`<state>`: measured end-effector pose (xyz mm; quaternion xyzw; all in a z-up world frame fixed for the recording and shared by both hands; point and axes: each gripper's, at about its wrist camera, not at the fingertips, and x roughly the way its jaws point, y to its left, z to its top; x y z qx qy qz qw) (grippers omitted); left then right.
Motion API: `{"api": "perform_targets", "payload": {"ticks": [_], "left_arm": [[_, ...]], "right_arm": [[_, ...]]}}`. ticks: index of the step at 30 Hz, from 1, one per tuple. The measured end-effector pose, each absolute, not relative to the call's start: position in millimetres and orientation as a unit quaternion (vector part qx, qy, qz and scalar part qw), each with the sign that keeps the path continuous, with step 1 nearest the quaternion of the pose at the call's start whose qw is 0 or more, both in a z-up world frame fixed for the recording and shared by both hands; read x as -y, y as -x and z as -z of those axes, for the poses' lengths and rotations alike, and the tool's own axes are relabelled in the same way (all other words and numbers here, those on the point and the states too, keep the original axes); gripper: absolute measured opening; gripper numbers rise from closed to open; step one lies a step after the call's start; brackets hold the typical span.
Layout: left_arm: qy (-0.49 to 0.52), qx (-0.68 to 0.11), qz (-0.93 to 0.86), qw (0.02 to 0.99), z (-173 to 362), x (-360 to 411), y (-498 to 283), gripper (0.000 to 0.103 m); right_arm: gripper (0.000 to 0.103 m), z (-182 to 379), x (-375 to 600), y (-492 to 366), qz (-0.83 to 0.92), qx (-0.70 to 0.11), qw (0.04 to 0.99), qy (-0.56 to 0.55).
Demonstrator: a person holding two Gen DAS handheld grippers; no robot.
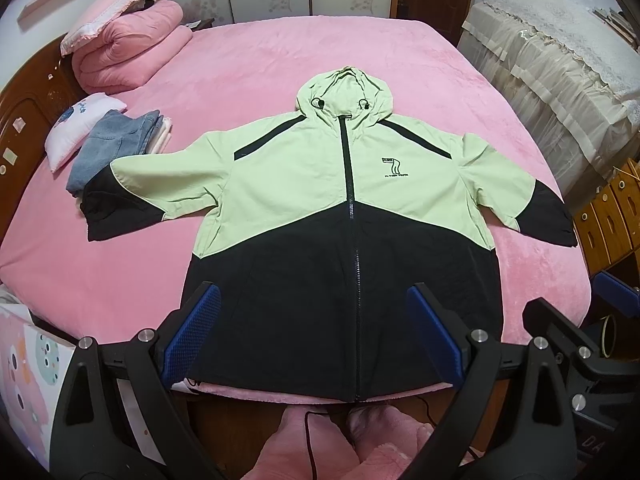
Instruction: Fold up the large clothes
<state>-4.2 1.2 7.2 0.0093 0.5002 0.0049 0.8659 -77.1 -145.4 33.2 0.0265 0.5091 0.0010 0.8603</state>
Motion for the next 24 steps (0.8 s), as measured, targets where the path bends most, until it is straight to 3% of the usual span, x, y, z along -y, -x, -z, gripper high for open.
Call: {"api": "perform_targets", "payload": {"ticks": [24], "left_arm": [[-0.011,-0.498,-0.006,0.867,-8.5,-2.8,4.0,0.093]], "right_arm": [[0.1,-28.9,148.0,78.4,0.001,-0.512,0.859,-0.028]]}}
